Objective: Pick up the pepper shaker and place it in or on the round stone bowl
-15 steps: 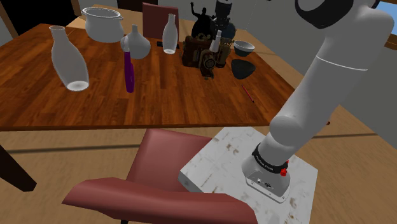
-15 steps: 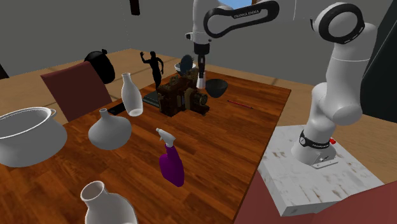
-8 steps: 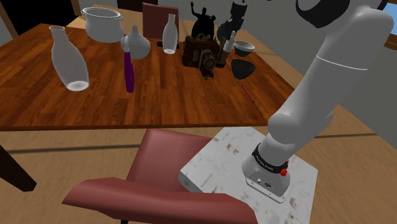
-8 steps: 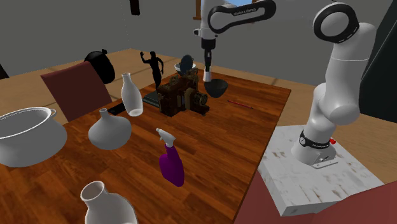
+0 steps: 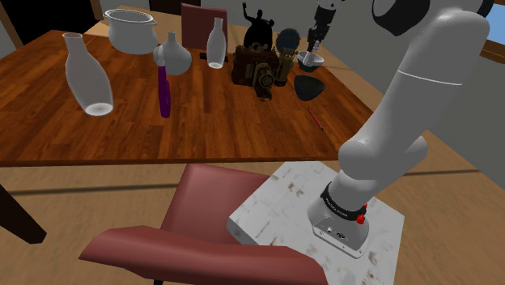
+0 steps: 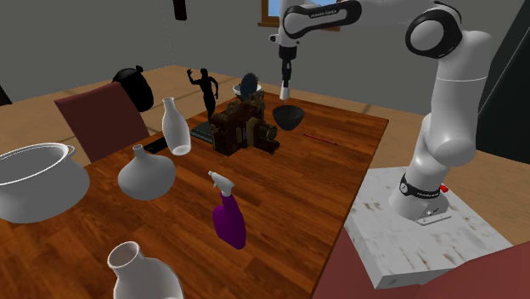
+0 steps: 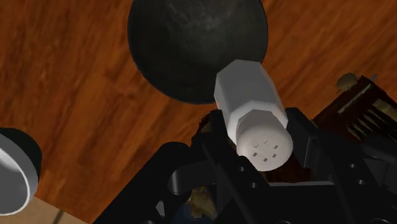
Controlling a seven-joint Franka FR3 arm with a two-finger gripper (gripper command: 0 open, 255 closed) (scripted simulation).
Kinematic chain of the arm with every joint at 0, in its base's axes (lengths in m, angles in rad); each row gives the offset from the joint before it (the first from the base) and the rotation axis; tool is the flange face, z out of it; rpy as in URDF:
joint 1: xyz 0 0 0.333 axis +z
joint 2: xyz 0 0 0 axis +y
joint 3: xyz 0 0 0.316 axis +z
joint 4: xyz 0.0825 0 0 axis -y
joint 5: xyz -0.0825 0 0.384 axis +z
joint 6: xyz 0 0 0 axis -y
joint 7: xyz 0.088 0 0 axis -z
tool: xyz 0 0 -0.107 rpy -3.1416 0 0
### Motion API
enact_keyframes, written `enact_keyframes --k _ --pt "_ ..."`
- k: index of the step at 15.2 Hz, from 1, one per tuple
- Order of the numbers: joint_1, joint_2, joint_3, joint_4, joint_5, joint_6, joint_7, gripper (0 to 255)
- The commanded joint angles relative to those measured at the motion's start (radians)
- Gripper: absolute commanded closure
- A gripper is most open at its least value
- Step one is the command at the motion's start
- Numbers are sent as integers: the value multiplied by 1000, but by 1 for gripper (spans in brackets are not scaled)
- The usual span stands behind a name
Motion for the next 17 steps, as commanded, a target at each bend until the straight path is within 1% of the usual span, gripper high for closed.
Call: enact_keyframes --k 1,4,17 --pt "-30 25 -16 33 15 -7 -49 255" --pt "-74 65 -35 89 38 -23 -111 255" --pt "-69 71 -31 -78 40 150 -108 255"
